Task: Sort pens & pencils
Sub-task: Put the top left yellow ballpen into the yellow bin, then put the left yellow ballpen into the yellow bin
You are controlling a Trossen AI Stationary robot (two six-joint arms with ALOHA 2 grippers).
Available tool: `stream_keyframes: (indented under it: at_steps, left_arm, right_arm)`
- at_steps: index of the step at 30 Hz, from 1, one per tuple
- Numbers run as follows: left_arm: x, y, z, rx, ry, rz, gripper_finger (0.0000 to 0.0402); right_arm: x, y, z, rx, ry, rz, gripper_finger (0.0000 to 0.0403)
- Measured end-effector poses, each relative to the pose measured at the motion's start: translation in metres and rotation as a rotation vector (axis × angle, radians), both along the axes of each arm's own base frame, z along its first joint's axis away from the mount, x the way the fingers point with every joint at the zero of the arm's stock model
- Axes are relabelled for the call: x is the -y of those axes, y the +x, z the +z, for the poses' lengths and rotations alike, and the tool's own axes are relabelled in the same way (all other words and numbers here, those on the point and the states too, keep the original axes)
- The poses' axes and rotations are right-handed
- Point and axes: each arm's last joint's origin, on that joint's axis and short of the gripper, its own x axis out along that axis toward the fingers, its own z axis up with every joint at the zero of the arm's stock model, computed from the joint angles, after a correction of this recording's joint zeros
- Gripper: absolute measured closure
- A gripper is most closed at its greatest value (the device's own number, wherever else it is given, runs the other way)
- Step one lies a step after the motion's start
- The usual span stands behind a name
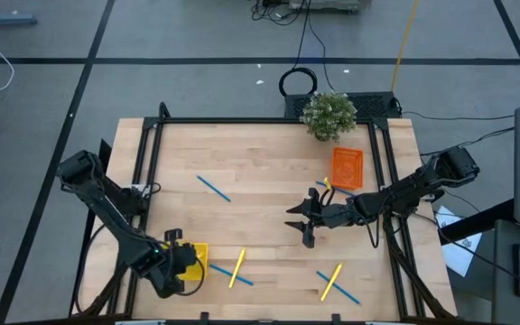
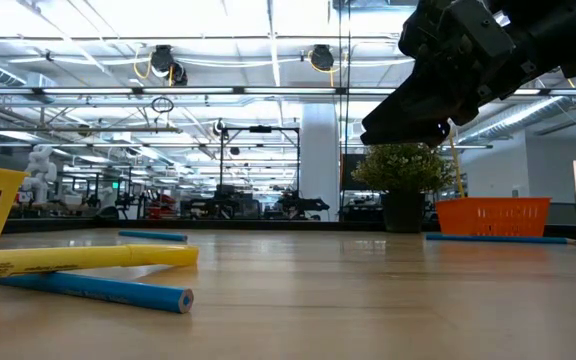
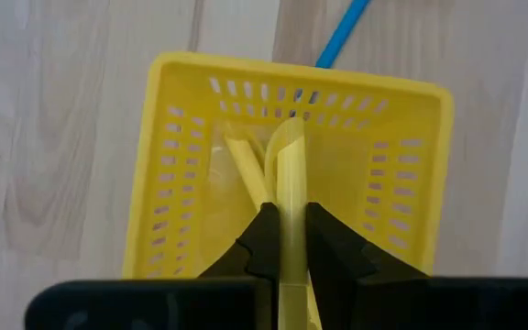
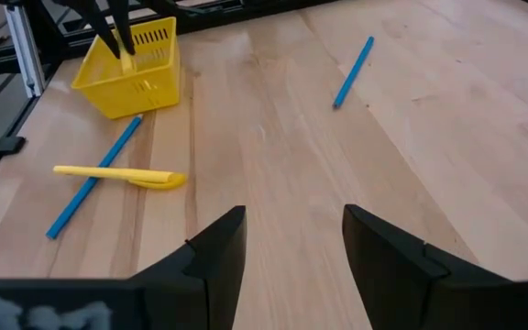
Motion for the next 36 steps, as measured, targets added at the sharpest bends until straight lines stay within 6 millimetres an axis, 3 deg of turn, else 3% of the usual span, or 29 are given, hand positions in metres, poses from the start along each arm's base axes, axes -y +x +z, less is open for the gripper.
stream_keyframes:
  at_steps: [9, 14, 25, 32, 36]
  left_arm:
    - [-0.005, 0.006, 0.0, -0.065, -0.06, 0.044, 0.0231]
    - [-0.012, 0.011, 0.003, -0.079, -0.087, 0.051, 0.0193]
    - [-0.034, 0.049, 0.041, 0.271, -0.162, 0.014, 0.0206]
    - [-0.033, 0.081, 0.027, 0.249, -0.386, 0.171, 0.0228]
    - [-0.022, 0.099, 0.025, 0.188, -0.433, 0.221, 0.0237]
  right_arm:
    - [0.0, 0.0, 0.0, 0.0, -0.003, 0.001, 0.0232]
    - [0.0, 0.0, 0.0, 0.0, -0.003, 0.001, 0.0232]
    - [0.0, 0.0, 0.0, 0.001, -0.003, 0.001, 0.0232]
    - [0.0, 0.0, 0.0, 0.002, -0.003, 0.001, 0.0232]
    - [0.0, 0.0, 0.0, 0.002, -0.003, 0.001, 0.0232]
